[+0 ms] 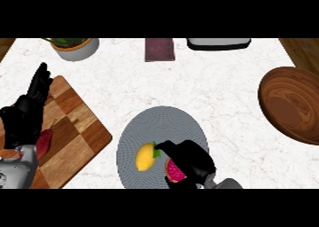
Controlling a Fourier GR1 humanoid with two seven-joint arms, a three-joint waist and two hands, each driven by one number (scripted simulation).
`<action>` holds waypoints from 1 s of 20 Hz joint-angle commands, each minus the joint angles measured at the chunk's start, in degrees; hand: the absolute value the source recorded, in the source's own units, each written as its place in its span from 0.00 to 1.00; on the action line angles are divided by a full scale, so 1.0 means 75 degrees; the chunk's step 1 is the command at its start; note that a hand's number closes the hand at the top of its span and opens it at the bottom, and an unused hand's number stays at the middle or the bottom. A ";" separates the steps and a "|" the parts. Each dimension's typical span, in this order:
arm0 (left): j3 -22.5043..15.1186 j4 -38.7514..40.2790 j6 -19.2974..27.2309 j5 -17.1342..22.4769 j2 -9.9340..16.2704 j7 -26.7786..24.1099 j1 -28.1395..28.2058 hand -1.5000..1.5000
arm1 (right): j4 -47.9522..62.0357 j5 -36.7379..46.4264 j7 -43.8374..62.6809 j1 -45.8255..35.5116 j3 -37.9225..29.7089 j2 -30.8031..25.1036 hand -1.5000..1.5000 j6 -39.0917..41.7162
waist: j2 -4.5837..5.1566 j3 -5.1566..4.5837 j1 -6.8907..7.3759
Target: Pick the cupcake from the placemat and place it in the bowl
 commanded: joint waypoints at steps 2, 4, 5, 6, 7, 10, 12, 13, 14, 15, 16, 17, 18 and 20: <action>0.0195 -0.0203 -0.0315 0.0262 0.0202 -0.0001 0.0214 0.50 | -0.2249 0.0473 0.1803 0.2166 0.1139 0.0154 1.00 -0.0730 | 0.0081 0.0011 0.0110; -0.0057 0.0071 -0.0071 -0.0048 -0.0067 0.0000 -0.0163 0.50 | -0.3242 0.0212 0.2154 0.2715 0.1522 0.0156 1.00 -0.0935 | 0.0122 0.0017 0.0042; 0.0102 0.0013 -0.0107 0.0082 -0.0010 -0.0198 0.0050 0.50 | -0.3680 0.0025 0.2516 0.2642 0.1871 0.0157 1.00 -0.1493 | 0.0104 0.0015 0.0103; 0.0043 0.0088 -0.0064 -0.0022 -0.0028 -0.0068 -0.0117 0.50 | -0.4422 -0.0134 0.2656 0.2744 0.1781 0.0158 1.00 -0.1091 | 0.0119 0.0015 0.0071; 0.0028 0.0010 -0.0128 0.0043 -0.0048 -0.0211 0.0082 0.50 | -0.4448 0.0120 0.2553 0.3224 0.2199 0.0158 1.00 -0.2031 | 0.0101 0.0020 0.0084; 0.0086 0.0162 -0.0216 0.0090 -0.0042 -0.0330 0.0051 0.50 | -0.5831 0.0375 0.3275 0.3364 0.2226 0.0159 1.00 -0.1982 | 0.0140 0.0013 0.0162; -0.0091 -0.0109 -0.0040 -0.0141 -0.0106 0.0044 0.0000 0.50 | -0.6055 0.0607 0.3325 0.3358 0.1901 0.0161 1.00 -0.2275 | 0.0108 0.0019 0.0117; 0.0162 0.0045 -0.0187 0.0061 0.0042 -0.0156 -0.0003 0.50 | -0.6260 0.0820 0.3395 0.3649 0.2062 0.0160 1.00 -0.2409 | 0.0086 0.0010 0.0034; 0.0153 0.0118 -0.0141 -0.0031 0.0035 -0.0236 0.0018 0.50 | -0.6277 0.0881 0.3800 0.3475 0.2127 0.0161 1.00 -0.2512 | 0.0122 0.0009 0.0122; 0.0062 0.0323 -0.0255 0.0008 -0.0042 -0.0434 0.0050 0.50 | -0.6269 0.1129 0.3757 0.3429 0.1706 0.0160 1.00 -0.2559 | 0.0146 0.0007 0.0109; 0.0124 0.0160 -0.0175 -0.0004 -0.0031 -0.0296 -0.0016 0.50 | -0.6627 0.1228 0.3730 0.3500 0.1490 0.0009 1.00 -0.2442 | 0.0131 0.0011 0.0120; 0.0126 0.0034 -0.0368 0.0090 0.0071 -0.0093 -0.0061 0.50 | -0.6674 0.1229 0.3866 0.3508 0.1249 -0.0010 1.00 -0.2350 | 0.0154 0.0016 0.0217; 0.0173 0.0465 -0.0311 0.0103 -0.0072 -0.0581 -0.0080 0.50 | -0.7061 0.1221 0.3935 0.3264 0.1148 0.0116 1.00 -0.2166 | 0.0175 0.0007 0.0176; 0.0066 0.0342 -0.0170 -0.0057 -0.0200 -0.0385 -0.0066 0.50 | -0.7630 0.0929 0.3962 0.3687 0.0843 -0.0200 1.00 -0.2139 | 0.0181 0.0018 0.0247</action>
